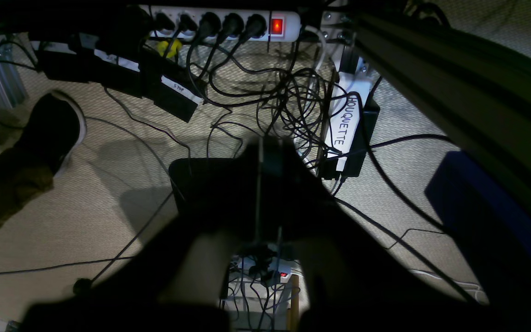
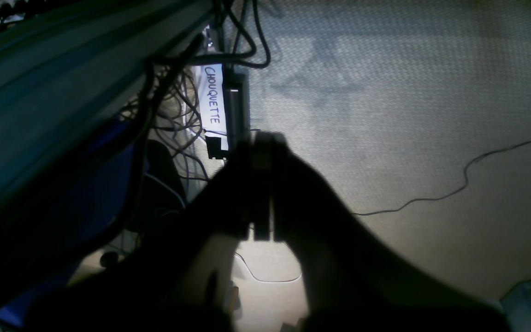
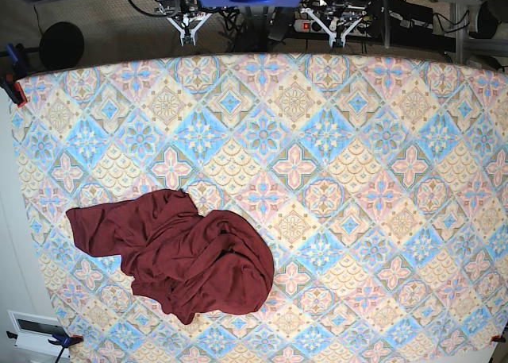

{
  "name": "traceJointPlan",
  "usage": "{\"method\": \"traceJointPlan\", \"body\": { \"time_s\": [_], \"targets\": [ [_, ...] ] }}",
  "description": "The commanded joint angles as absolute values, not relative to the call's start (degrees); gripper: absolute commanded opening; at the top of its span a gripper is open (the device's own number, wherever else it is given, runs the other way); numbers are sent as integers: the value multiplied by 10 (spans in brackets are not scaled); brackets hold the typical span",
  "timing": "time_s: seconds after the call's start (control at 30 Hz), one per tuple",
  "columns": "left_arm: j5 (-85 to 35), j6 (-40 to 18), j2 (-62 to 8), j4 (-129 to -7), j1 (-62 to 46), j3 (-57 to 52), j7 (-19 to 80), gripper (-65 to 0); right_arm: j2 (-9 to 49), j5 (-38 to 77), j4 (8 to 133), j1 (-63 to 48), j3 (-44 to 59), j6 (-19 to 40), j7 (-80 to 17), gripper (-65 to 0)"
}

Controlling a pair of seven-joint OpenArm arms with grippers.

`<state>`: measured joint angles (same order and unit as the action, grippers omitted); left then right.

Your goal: Layout the t-shirt on the table in an organized manner, then fold the t-shirt properly

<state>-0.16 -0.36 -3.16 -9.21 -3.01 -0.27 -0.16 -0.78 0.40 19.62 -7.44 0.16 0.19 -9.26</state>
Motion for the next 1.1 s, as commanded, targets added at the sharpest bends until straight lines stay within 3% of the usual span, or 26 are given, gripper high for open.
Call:
{"method": "traceJointPlan", "body": {
  "time_s": [0.0,0.43,0.6,1.07],
  "targets": [
    [0,0,-33,-95,-29,-1,-4,-648,-7,7,199,-76,3,3,-91,-650],
    [2,0,-56,-95,-43,0,-4,-648,11,7,203,-81,2,3,-93,-650],
    [3,0,-85,-104,-61,0,-4,-648,36,7,278,-138,1,3,-120,-650],
    [-1,0,-190,-390,-245,93,2,-648,58,33,514,-319,4,3,-127,-650]
  ]
}}
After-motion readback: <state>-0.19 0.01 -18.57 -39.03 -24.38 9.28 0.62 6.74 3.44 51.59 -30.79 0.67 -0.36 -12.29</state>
